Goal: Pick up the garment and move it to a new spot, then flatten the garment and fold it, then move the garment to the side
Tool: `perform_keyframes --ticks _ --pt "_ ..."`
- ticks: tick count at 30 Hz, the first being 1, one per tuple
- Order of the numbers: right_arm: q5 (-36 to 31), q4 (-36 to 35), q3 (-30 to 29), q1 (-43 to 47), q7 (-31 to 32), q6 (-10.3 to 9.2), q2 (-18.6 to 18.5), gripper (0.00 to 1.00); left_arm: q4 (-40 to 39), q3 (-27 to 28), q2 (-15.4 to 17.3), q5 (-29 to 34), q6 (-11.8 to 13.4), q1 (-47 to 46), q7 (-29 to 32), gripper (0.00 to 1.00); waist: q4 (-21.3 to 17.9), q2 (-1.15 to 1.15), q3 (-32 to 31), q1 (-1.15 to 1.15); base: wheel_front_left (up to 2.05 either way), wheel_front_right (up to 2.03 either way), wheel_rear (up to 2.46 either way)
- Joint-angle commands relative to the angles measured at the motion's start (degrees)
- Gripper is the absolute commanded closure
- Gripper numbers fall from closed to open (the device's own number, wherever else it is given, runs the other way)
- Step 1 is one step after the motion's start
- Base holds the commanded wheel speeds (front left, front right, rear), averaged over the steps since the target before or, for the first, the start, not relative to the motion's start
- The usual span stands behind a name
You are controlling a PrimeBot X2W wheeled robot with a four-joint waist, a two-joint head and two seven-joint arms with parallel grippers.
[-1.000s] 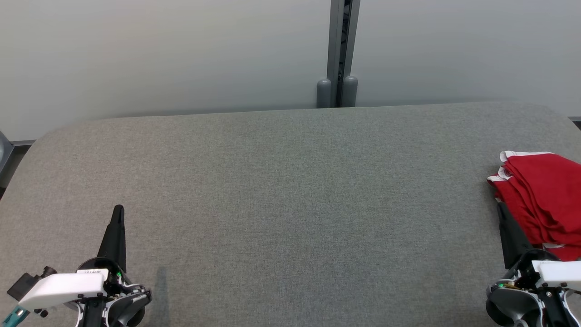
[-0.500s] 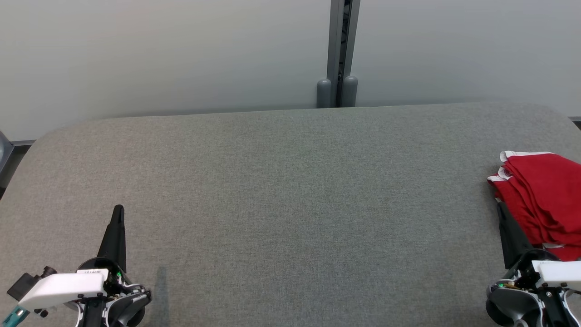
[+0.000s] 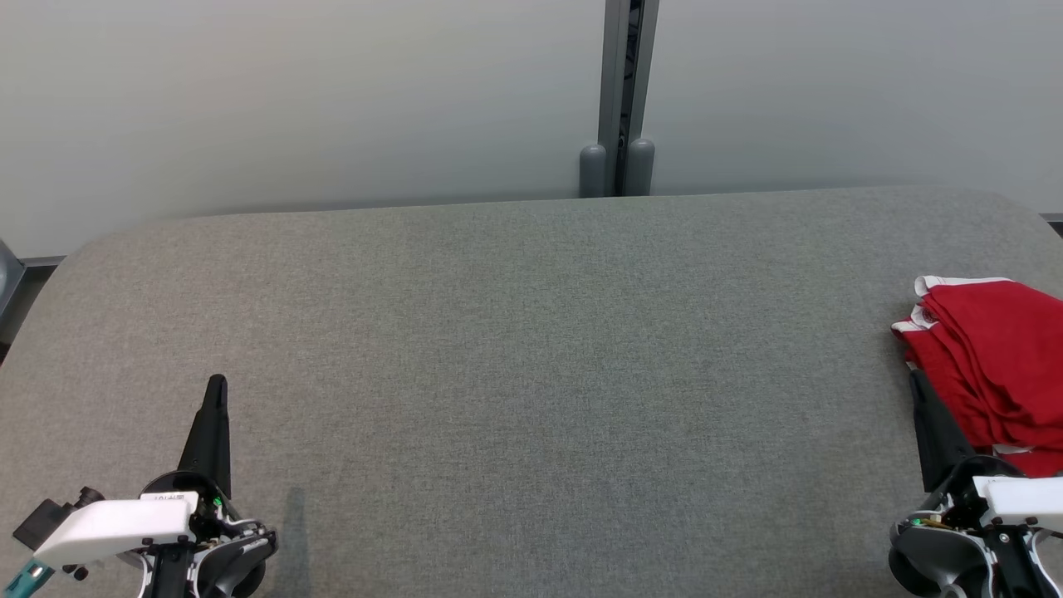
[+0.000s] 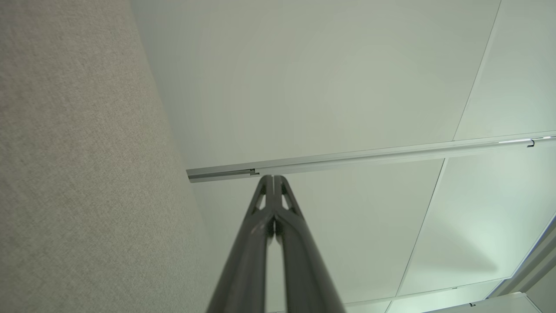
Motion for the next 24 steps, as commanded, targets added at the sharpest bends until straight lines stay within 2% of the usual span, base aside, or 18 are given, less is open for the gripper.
perform_keyframes --ticks 1,24 --pt "0.1 -0.2 -0.1 0.5 0.2 0.02 -0.5 1.00 -0.2 0.2 0.3 -0.1 -0.2 -0.7 0.2 1.00 0.0 0.00 0.0 0.00 0.00 0.00 0.00" --pt "0.1 -0.2 -0.1 0.5 0.2 0.02 -0.5 1.00 -0.2 0.2 0.3 -0.1 -0.2 -0.7 0.2 1.00 0.0 0.00 0.0 0.00 0.00 0.00 0.00"
